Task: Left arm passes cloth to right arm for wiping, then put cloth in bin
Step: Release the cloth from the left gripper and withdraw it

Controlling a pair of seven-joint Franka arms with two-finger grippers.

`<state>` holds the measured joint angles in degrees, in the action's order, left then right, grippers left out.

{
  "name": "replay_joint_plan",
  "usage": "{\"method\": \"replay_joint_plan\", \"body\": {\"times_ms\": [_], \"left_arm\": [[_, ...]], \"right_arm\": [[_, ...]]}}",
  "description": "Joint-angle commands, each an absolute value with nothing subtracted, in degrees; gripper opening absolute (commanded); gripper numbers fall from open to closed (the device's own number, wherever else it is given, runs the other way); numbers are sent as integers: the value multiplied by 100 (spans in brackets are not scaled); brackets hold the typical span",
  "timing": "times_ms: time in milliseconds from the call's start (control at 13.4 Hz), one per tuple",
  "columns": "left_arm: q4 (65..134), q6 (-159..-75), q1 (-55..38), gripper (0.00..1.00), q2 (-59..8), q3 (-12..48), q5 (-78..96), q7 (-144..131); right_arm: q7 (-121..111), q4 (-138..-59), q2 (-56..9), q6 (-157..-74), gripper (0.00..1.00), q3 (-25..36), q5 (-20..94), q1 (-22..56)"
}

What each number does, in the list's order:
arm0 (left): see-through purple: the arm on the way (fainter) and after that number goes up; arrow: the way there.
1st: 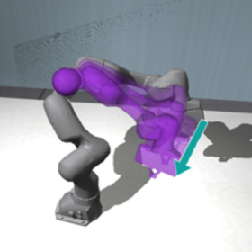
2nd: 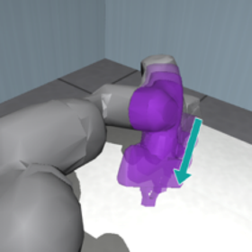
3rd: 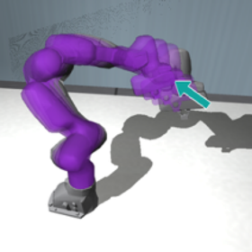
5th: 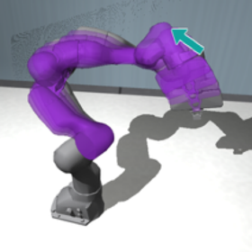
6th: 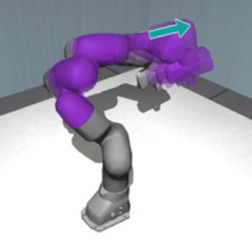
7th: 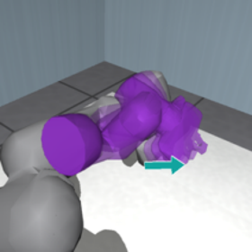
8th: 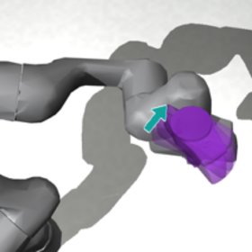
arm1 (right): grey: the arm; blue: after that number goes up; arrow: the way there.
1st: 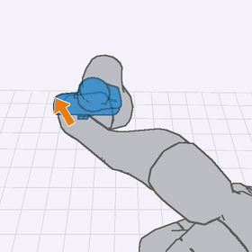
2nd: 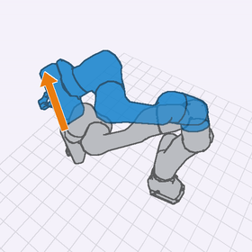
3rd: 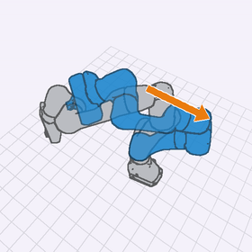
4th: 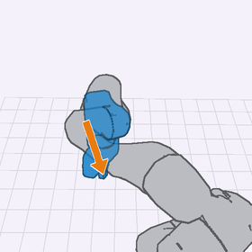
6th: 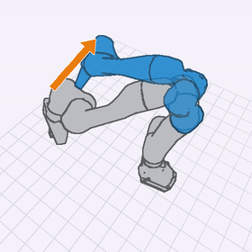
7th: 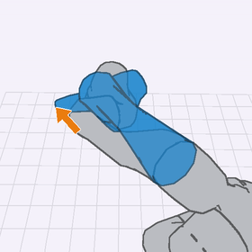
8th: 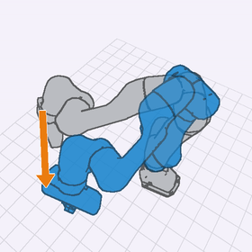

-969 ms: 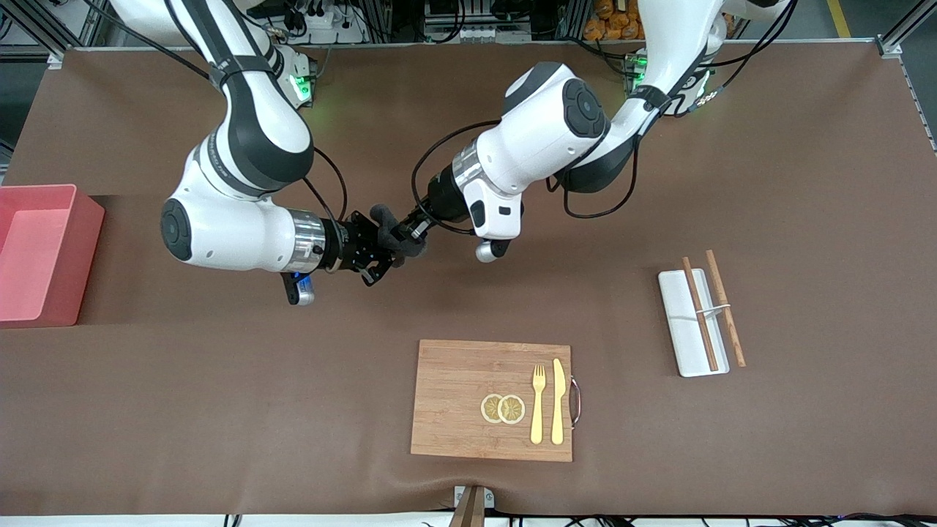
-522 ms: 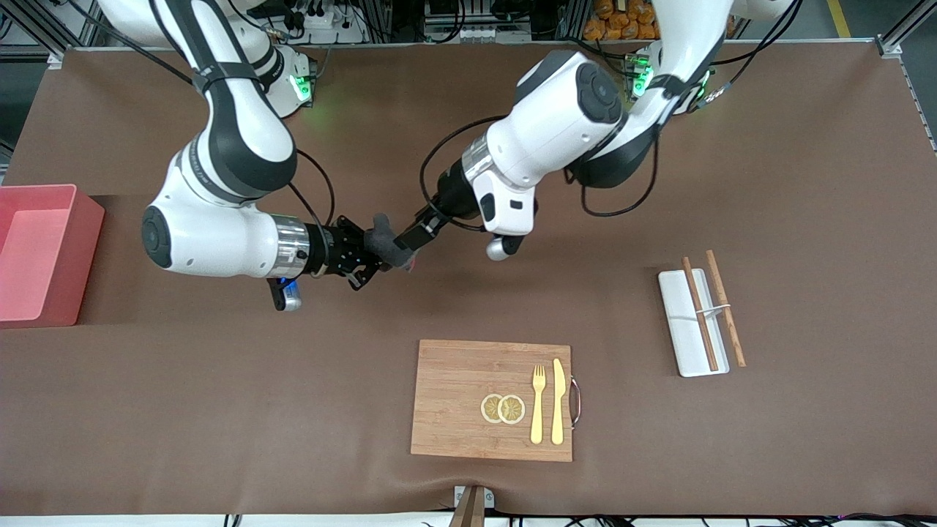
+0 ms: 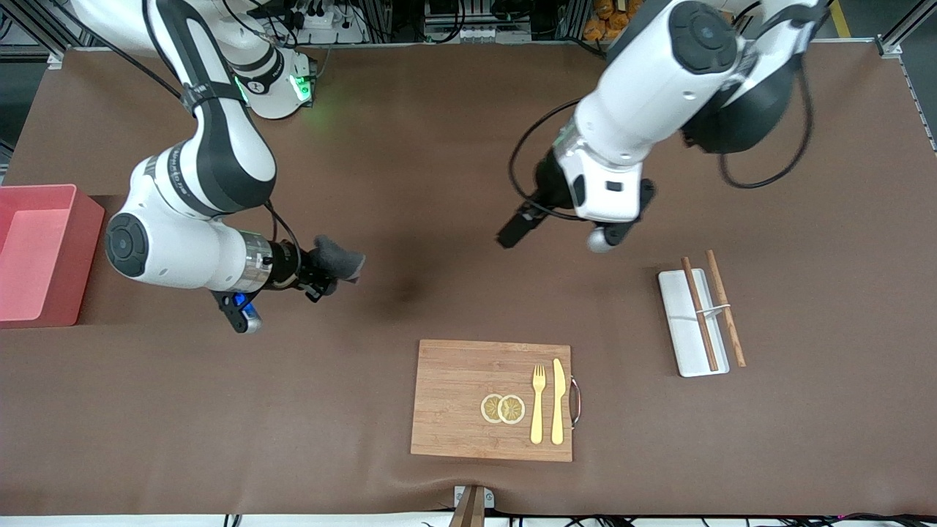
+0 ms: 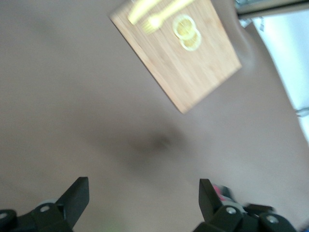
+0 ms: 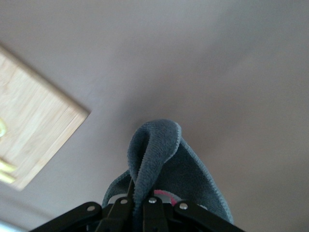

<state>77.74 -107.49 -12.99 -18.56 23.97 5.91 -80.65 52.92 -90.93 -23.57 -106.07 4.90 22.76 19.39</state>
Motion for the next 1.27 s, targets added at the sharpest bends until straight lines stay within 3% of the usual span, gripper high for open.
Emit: {"method": "replay_joint_plan", "body": {"times_ms": [0,298,746,969,1193], "left_arm": [[7866,-10066,-951,100,-1495,2408,151,-7281],[7884,-9178,-81,100,-1170,2408,106,-5365],[8156,-8798,852,100,-818,2373,105,-3212],[8366,-8798,266,100,-537,1244,97,-2017],[8797,-8807,255,100,-98,941,114,-1284]], "right_arm": [[4389,-9429,-2565,-10853,0,439,1987,1636],[3465,-10825,-2601,-12828,0,448,1653,1468],[478,-10873,-2636,-12902,0,448,1111,-217],[-488,-10434,-2952,-12928,0,439,397,-965],[-1439,-9977,-3146,-12911,0,448,141,-1484]]}}
